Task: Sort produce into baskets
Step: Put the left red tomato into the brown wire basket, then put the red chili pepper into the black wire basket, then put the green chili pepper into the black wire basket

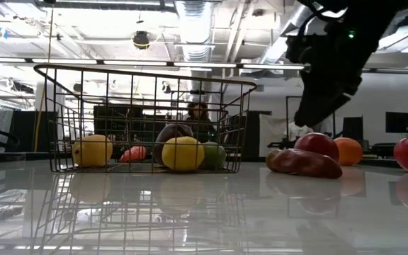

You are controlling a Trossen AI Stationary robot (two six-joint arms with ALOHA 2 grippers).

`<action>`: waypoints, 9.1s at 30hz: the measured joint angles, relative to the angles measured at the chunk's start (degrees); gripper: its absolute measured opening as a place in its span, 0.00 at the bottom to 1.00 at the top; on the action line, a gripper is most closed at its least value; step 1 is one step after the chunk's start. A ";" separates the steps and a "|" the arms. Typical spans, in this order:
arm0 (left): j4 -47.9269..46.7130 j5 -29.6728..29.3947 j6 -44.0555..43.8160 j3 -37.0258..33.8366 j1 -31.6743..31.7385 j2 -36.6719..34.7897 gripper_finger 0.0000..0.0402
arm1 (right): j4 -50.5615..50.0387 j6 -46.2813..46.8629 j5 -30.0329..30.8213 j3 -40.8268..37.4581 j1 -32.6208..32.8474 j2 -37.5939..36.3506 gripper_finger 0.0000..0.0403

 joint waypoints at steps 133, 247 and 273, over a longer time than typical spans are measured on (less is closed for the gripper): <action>-0.44 -0.07 0.33 0.02 0.00 0.01 0.68 | 16.13 6.45 2.61 -5.01 2.46 12.63 0.50; 1.63 -1.90 5.29 0.02 0.01 0.01 0.68 | -32.53 64.46 -28.85 17.91 29.35 9.25 0.71; 2.01 1.55 5.22 0.02 0.01 0.01 0.68 | -19.42 83.16 -20.81 0.43 34.30 0.99 0.71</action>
